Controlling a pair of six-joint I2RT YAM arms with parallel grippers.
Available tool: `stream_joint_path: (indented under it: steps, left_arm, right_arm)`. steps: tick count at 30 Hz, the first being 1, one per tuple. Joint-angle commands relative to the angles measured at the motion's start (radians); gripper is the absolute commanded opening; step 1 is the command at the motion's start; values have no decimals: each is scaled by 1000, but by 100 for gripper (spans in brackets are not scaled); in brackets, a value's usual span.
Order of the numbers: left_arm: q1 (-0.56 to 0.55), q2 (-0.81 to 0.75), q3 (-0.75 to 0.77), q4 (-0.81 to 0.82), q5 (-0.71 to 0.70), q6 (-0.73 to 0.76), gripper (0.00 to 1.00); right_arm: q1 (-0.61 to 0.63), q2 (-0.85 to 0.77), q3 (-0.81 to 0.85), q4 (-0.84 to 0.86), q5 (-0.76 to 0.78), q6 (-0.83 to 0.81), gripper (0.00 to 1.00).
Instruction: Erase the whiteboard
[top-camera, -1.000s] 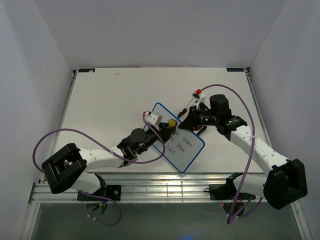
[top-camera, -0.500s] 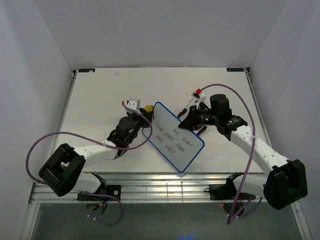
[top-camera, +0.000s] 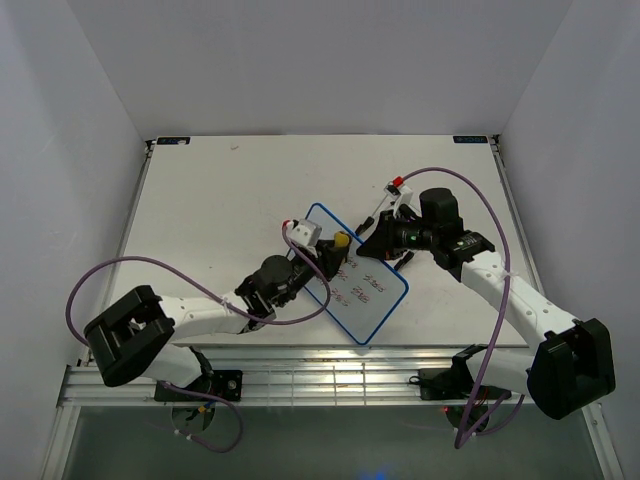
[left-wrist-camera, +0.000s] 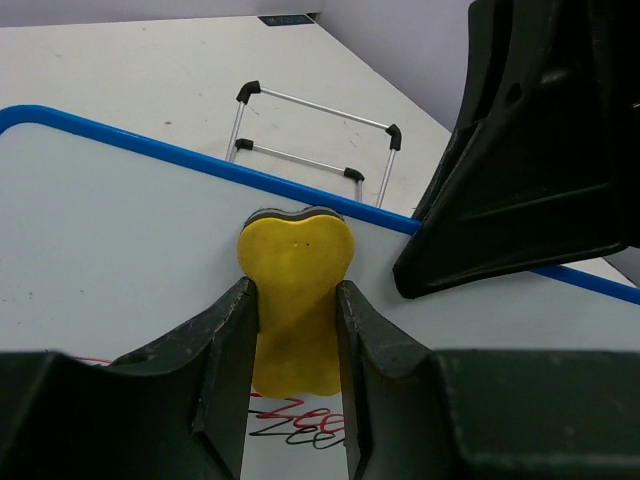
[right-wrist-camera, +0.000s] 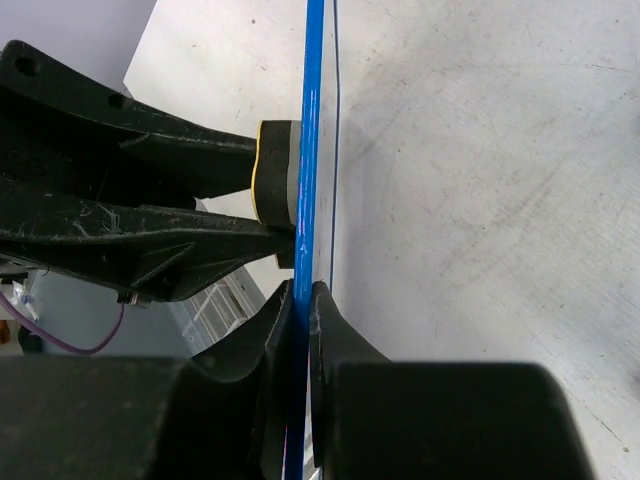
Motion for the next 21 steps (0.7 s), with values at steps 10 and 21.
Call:
stream_joint_path:
  steps: [10, 21]
  left_arm:
    - [267, -2, 17, -90, 14, -120, 9]
    - [111, -16, -4, -70, 38, -26, 4]
  right_arm:
    - [51, -37, 67, 170, -171, 53, 8]
    - [68, -8, 76, 233, -64, 119, 8]
